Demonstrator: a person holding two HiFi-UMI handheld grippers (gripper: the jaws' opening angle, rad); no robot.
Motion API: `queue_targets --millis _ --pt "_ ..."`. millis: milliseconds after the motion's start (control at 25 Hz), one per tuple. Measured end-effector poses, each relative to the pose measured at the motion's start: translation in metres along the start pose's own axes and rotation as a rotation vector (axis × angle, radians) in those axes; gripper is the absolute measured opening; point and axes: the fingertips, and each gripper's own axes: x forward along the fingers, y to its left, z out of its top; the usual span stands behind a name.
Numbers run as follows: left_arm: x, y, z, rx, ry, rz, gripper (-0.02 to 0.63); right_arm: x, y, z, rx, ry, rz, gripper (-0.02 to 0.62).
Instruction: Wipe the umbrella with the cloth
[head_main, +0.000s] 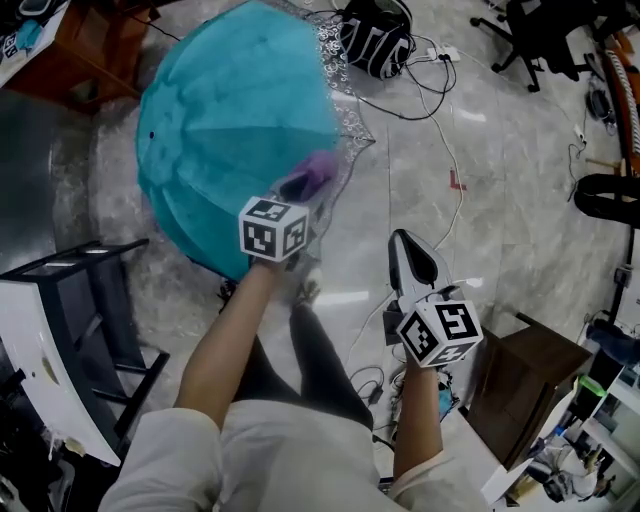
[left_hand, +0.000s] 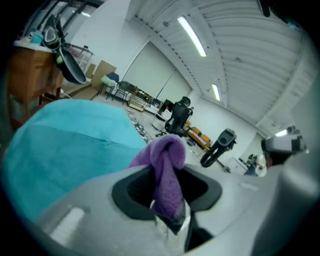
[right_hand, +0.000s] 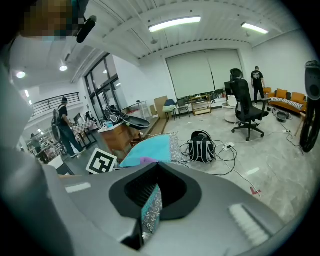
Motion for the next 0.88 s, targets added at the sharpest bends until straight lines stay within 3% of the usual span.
queue_targets --millis 360,520,680,880 --pt "-0.16 0.179 0.046 0.038 -0.083 0.253 0.124 0.081 0.118 -0.004 -0.057 0.036 0.088 0.005" --pt "-0.223 0.26 0.051 0.011 -0.092 0.348 0.124 0.118 0.175 -0.014 -0.083 0.063 0.122 0.005" --pt "-0.262 0.324 0.045 -0.018 -0.081 0.4 0.126 0.152 0.219 -0.027 -0.108 0.084 0.134 0.004" --pt "-0.281 0.381 0.025 -0.023 -0.025 0.403 0.126 0.189 0.263 -0.042 -0.12 0.109 0.144 0.005"
